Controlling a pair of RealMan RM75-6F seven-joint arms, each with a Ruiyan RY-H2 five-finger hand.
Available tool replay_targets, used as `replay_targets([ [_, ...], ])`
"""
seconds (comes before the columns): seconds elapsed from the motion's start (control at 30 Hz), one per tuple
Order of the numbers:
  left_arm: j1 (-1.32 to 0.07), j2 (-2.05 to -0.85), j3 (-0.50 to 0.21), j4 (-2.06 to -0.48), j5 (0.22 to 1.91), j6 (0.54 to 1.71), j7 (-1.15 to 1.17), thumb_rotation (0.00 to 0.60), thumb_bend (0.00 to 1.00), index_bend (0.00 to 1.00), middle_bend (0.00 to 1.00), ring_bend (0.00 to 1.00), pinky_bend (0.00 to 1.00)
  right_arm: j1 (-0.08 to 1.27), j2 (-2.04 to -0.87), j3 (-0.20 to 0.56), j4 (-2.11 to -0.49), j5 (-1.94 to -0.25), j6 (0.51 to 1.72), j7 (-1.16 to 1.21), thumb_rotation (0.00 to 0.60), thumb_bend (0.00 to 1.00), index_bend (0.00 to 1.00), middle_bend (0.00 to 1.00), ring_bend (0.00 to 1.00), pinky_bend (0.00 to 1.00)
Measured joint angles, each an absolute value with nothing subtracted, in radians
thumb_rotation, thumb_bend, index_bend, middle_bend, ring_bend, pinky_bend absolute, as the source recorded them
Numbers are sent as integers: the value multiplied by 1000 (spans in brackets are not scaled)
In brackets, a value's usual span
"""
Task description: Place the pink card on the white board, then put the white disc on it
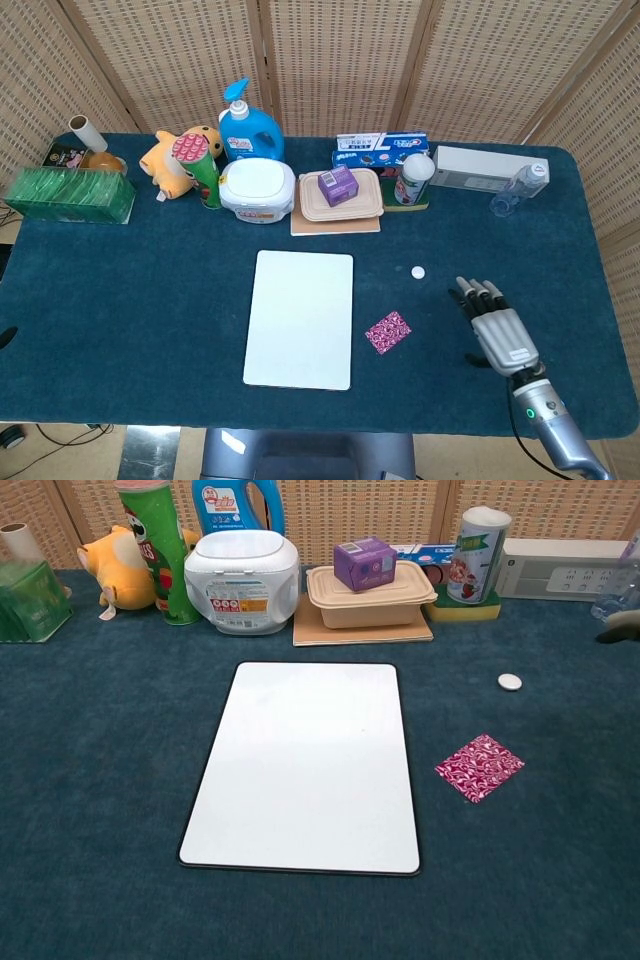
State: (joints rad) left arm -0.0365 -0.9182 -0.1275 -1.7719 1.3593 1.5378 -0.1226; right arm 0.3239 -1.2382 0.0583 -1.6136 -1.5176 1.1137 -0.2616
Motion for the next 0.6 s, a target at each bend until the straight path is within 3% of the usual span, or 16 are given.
replay_targets([
  [0.17, -33, -920, -131, -1776, 1362, 1548, -123, 600, 107, 0, 0, 0, 0, 442, -1242, 57, -1601, -1527, 947, -188, 600, 123, 0, 0, 0, 42],
  [0.6, -34, -927, -134, -1788, 1356, 1548, -100, 600, 107, 0, 0, 0, 0, 604, -1260, 58, -1561, -1538, 772, -82, 600, 233, 112, 0, 0, 79],
])
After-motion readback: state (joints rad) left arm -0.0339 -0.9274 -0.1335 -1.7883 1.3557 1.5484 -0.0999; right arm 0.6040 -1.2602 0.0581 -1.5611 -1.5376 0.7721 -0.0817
